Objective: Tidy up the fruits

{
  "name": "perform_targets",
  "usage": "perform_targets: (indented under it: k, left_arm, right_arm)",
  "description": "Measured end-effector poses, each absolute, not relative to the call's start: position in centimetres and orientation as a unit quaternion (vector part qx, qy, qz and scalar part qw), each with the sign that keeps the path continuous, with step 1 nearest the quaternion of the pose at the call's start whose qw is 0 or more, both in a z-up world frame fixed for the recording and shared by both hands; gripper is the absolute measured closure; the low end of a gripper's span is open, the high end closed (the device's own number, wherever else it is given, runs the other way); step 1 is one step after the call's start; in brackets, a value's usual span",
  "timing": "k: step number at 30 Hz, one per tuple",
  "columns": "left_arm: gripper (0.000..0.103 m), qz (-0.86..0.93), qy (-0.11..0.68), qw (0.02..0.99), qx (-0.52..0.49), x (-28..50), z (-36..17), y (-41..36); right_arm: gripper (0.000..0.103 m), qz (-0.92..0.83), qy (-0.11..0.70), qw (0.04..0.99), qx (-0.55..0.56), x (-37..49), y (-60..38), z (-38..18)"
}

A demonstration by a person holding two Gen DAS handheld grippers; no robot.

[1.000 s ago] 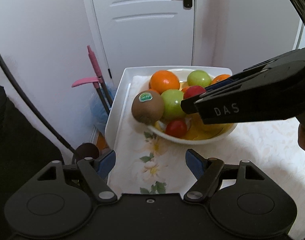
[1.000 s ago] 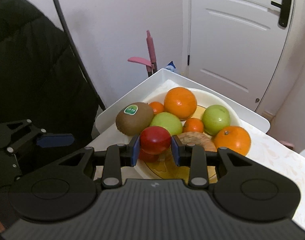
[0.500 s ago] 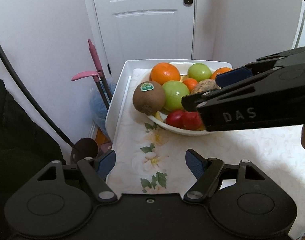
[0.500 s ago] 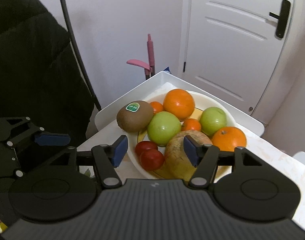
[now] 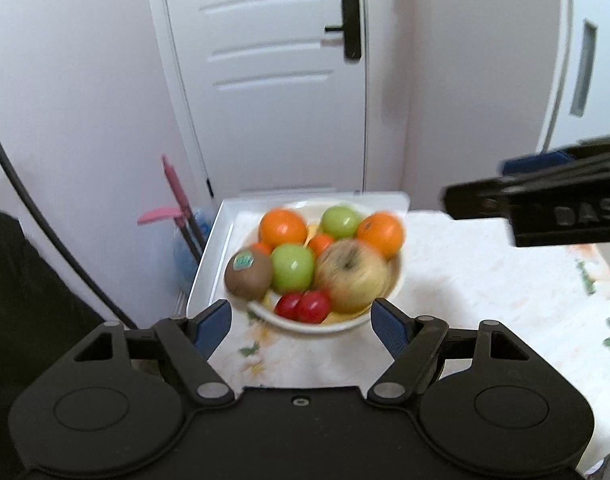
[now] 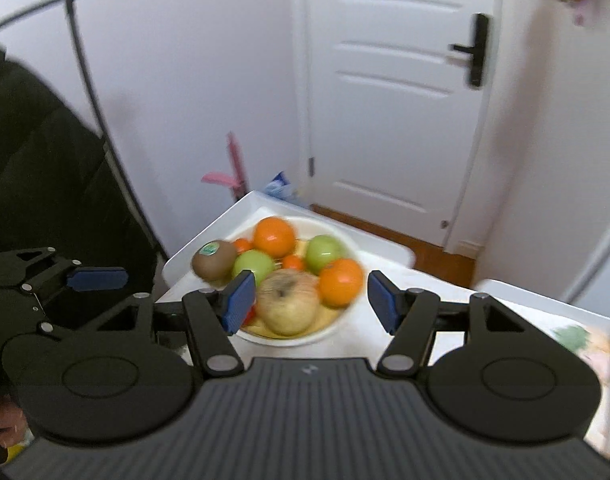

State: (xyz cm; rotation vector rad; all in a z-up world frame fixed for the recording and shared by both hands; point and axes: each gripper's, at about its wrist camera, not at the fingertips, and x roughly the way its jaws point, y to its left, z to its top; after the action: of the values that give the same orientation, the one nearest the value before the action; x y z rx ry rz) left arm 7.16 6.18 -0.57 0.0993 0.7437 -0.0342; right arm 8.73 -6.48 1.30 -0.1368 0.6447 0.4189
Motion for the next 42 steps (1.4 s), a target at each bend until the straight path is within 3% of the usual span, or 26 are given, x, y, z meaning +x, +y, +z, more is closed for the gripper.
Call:
perform_targets:
  k: [3,9,10,12,42]
  left_arm:
    - [0.022,-0.019,0.346,0.937,0.043,6.0,1.9,4.9]
    - [0.017,-0.022,0.315,0.948,0.038,4.0,5.7,2.6]
    - [0.015,-0.023,0.309,0.950,0.038,3.7,6.1,2.3]
    - [0.000,-0.018,0.296,0.954,0.041,2.8,6.8,1.6]
    - [0.000,-0.018,0.304,0.952,0.042,-0.5,6.7,0.9]
  right_arm:
    - [0.001,0.162,0.302,0.938,-0.048,6.6,-9.7,3.6]
    - [0.000,0.088,0.303,0.949,-0.022,2.8,-14.8,6.3]
    - [0.000,0.076,0.307,0.948,-0.017,2.3,-15.4,6.3]
    - [0.000,0.055,0.314,0.948,-0.002,1.5,-16.6,6.2]
    - [0.000,-0.032,0.348,0.937,0.009,-2.8,-18.3,4.1]
